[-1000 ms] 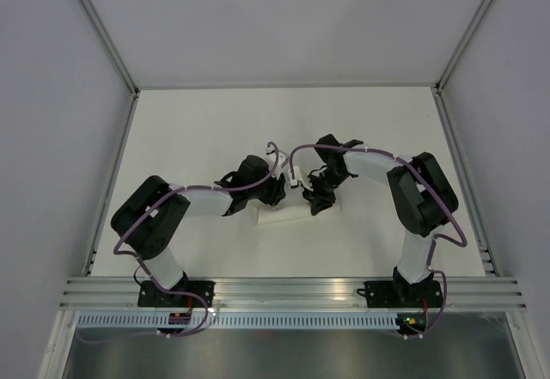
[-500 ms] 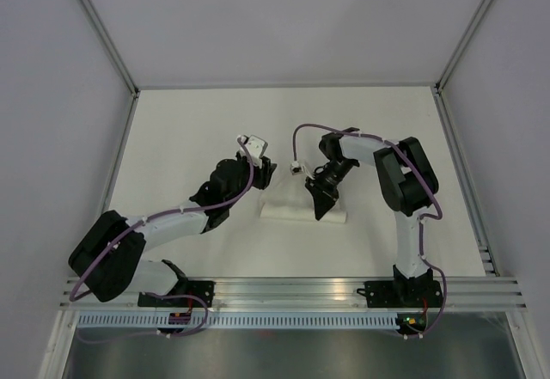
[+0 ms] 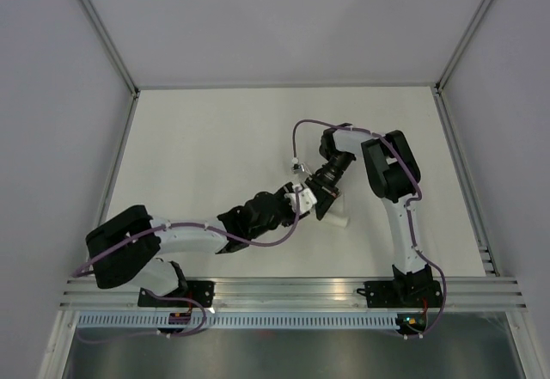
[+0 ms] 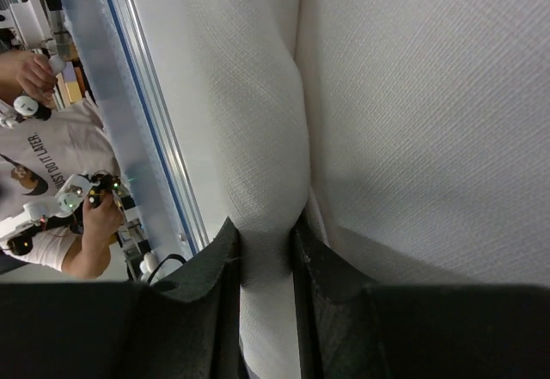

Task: Fold the napkin, place the utensils inside, and roll it up
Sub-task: Roll the napkin with the utensil

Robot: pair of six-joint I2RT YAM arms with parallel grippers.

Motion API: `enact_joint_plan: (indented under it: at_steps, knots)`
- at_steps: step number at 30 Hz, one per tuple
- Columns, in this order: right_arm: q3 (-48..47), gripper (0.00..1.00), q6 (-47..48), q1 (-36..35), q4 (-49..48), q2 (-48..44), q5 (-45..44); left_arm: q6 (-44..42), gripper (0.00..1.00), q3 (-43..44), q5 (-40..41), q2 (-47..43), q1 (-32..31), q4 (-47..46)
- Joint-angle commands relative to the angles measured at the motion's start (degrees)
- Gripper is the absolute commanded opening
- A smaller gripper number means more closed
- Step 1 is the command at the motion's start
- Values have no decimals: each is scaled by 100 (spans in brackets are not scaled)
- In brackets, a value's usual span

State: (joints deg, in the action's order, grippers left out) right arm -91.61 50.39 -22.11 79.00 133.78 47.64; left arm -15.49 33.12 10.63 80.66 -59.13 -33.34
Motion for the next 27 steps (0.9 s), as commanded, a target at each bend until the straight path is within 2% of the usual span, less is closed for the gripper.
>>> enact_joint_plan:
  at_steps: [1,9,18,22,26,27]
  knots:
    - [-5,4,182,40,-1018,570,-1608,-885,55,264,194,449,-475,257]
    - [-225,4,225,66,-904,790,-1661,-1369,63,449,325,1144,-977,277]
    - [-287,4,287,66,-825,843,-1652,-1861,67,695,677,2102,-925,-128]
    - [-304,4,331,75,-790,861,-1635,-1818,67,739,537,2287,-863,-164]
    - [-340,4,331,75,-781,887,-1635,-1713,60,958,282,2436,-776,396]
    - [-340,4,331,75,-781,887,-1644,-1573,53,994,142,2463,-749,521]
